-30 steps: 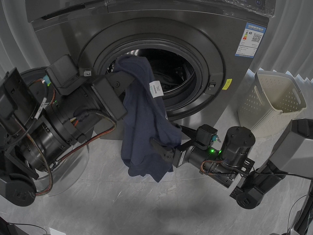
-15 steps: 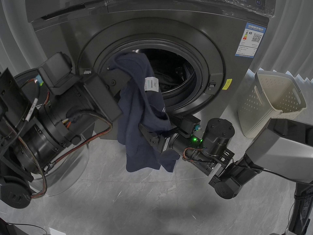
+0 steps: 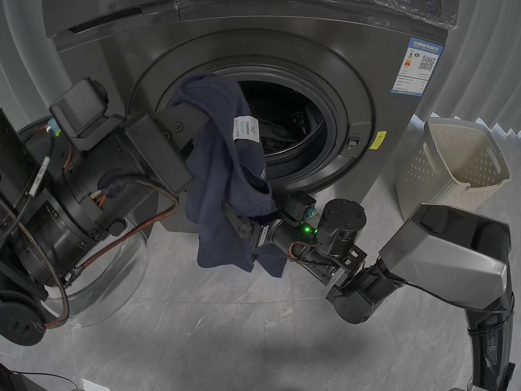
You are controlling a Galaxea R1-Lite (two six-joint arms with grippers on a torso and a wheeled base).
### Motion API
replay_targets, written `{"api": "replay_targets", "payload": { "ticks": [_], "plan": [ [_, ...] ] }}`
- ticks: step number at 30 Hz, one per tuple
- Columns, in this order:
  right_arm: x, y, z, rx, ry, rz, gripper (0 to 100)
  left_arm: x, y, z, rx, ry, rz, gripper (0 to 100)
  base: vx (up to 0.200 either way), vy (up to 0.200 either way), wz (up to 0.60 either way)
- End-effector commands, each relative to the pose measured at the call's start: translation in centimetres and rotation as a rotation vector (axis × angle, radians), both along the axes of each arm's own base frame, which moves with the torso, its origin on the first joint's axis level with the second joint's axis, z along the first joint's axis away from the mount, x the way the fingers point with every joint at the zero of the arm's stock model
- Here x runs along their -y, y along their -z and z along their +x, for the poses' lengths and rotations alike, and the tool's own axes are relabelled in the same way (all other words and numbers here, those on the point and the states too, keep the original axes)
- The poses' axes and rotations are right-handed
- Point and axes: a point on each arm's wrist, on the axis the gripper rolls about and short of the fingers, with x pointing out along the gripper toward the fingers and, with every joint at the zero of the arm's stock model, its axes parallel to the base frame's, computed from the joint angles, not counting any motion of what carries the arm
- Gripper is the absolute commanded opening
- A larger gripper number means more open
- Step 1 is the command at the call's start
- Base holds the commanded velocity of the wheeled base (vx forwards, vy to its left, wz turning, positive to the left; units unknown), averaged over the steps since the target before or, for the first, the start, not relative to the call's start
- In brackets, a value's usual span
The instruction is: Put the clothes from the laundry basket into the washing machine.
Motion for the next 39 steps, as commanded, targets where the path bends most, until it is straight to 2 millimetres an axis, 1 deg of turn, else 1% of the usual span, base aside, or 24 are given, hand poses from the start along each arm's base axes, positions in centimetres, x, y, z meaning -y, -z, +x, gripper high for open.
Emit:
{"api": "replay_targets", "payload": {
  "ticks": [1, 3, 6, 7, 14, 17, 19, 20, 21, 25, 27, 30, 34, 37, 38, 39],
  "plan": [
    [-0.5, 1.3, 0.5, -0.01, 0.0, -0.008, 100, -0.2, -0.2, -0.1, 0.005, -0.001, -0.006, 0, 0.0, 0.0, 0.0],
    [-0.9, 1.5, 0.9, -0.003, 0.006, 0.0, 100, -0.2, -0.3, -0.2, 0.008, -0.001, -0.008, 0, 0.0, 0.0, 0.0],
    [-1.1, 1.2, 1.1, 0.015, 0.007, 0.017, 100, -0.3, -0.3, -0.2, 0.008, 0.0, -0.01, 0, 0.0, 0.0, 0.0],
    [-1.2, 1.1, 1.1, 0.02, 0.007, 0.021, 0, -0.3, -0.3, -0.3, 0.009, 0.0, -0.011, 0, 0.0, 0.0, 0.0],
    [-0.9, 0.0, 1.1, 0.041, 0.013, 0.04, 0, -0.7, -0.2, -0.2, 0.004, -0.015, -0.009, 0, 0.0, 0.0, 0.0],
    [-0.3, -1.5, 0.7, 0.058, 0.018, 0.055, 0, -0.9, -0.4, -0.3, 0.007, -0.028, -0.018, 0, 0.0, 0.0, 0.0],
    [0.5, -2.6, 0.4, 0.064, 0.03, 0.063, 0, -1.4, -0.2, -0.1, 0.003, -0.051, -0.015, 0, 0.0, 0.0, 0.0],
    [0.5, -2.6, 0.4, 0.064, 0.03, 0.063, 0, -1.4, -0.2, -0.1, 0.003, -0.051, -0.015, 0, 0.0, 0.0, 0.0],
    [1.6, -3.9, -0.1, 0.073, 0.048, 0.072, 0, -2.3, 0.2, 0.4, -0.007, -0.098, -0.008, 0, 0.0, 0.0, 0.0],
    [4.6, -6.2, -1.4, 0.081, 0.081, 0.077, 0, -4.2, 1.7, 1.4, -0.049, -0.19, 0.03, 0, 0.0, 0.0, 0.0],
    [5.9, -6.9, -2.3, 0.088, 0.089, 0.079, 0, -4.9, 2.7, 1.7, -0.075, -0.219, 0.051, 0, 0.0, 0.0, 0.0],
    [7.3, -7.1, -3.6, 0.082, 0.097, 0.074, 0, -5.2, 4.1, 2.0, -0.122, -0.239, 0.085, 0, 0.0, 0.0, 0.0],
    [8.2, -7.5, -4.7, 0.078, 0.091, 0.076, 0, -5.0, 6.6, 2.3, -0.199, -0.243, 0.142, 0, 0.0, 0.0, 0.0],
    [8.3, -8.4, -5.1, 0.096, 0.086, 0.095, 0, -4.8, 8.5, 2.7, -0.262, -0.244, 0.191, 0, 0.0, 0.0, 0.0],
    [8.3, -8.5, -5.1, 0.098, 0.085, 0.097, 0, -4.8, 8.8, 2.8, -0.272, -0.244, 0.198, 0, 0.0, 0.0, 0.0],
    [8.2, -8.8, -5.2, 0.106, 0.088, 0.105, 0, -4.7, 10.0, 2.9, -0.308, -0.239, 0.227, 0, 0.0, 0.0, 0.0]
  ]
}}
